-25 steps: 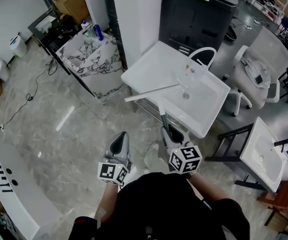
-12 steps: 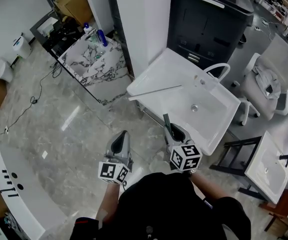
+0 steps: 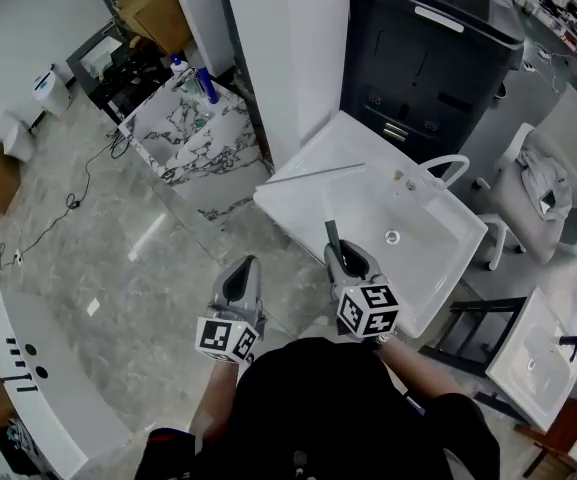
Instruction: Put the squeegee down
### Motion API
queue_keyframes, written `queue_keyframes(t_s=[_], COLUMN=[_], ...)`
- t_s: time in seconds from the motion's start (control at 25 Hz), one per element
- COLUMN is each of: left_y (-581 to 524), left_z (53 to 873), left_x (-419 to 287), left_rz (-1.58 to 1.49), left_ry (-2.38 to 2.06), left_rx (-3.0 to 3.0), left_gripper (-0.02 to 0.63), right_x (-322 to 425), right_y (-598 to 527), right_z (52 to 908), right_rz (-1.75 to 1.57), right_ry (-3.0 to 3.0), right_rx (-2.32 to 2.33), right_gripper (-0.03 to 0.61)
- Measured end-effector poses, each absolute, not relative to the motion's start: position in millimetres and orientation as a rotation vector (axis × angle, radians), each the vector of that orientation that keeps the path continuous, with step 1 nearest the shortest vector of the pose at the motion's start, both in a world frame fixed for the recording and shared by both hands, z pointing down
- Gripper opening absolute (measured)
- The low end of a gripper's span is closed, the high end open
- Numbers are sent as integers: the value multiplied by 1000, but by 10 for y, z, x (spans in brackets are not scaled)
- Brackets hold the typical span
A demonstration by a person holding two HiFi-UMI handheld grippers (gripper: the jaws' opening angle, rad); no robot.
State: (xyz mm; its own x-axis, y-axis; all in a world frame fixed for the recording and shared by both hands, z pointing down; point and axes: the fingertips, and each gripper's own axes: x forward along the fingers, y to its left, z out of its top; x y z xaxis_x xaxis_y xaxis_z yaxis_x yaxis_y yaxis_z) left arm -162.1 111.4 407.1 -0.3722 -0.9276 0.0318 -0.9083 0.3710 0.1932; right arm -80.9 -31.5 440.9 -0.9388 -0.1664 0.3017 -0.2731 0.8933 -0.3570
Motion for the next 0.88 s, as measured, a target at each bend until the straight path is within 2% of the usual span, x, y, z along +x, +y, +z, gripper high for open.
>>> queue_keyframes(t_s=[0.56, 0.88], left_y=[227, -262], left_z=[4111, 4163], left_x=[-1702, -2026], left_rz=[-186, -199], left_ry=[-2305, -2147], left_rx=[1859, 2013], left_gripper=[2, 2], right_x=[-620, -819], right_y=[-838, -1088], right_z=[4476, 4549], right_rz=[581, 580], right_ry=[-2751, -2703], right_rx=[540, 713], right_gripper=[100, 100])
